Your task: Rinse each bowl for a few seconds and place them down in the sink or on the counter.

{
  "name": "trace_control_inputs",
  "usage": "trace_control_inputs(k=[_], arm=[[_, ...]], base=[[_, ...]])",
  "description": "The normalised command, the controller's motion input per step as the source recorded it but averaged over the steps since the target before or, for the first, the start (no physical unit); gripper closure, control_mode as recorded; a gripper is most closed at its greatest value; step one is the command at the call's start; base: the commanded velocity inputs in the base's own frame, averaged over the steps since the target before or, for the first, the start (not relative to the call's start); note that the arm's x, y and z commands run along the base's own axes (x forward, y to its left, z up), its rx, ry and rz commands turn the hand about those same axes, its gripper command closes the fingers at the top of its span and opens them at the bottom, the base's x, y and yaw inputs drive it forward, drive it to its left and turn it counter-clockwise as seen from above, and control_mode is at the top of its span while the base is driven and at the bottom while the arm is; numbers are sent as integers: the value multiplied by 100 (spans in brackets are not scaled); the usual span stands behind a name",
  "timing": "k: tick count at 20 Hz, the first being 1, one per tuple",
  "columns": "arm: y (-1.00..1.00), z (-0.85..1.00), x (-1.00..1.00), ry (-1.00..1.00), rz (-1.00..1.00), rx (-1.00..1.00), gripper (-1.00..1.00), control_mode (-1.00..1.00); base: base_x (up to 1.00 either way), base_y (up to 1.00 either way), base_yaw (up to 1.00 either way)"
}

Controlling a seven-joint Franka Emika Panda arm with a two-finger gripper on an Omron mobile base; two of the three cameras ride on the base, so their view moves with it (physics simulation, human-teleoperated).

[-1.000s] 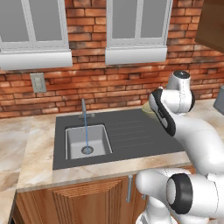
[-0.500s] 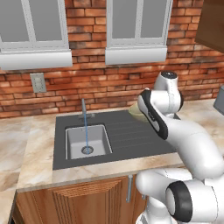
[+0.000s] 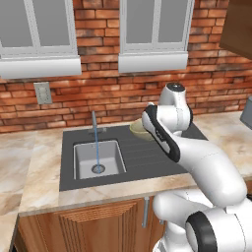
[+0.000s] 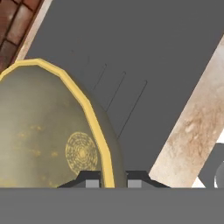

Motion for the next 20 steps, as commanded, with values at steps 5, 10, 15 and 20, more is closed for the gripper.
trace_control_inputs(k=[5, 10, 15, 20], arm=[[45, -12, 0, 0, 7, 4, 100, -100], [28, -17, 2, 0, 7, 8, 100, -100], [18, -19, 12, 0, 7, 12, 100, -100], [14, -15, 21, 0, 6, 4, 100, -100]], base=[[0, 0, 0], [0, 0, 0], [0, 0, 0], [0, 0, 0]])
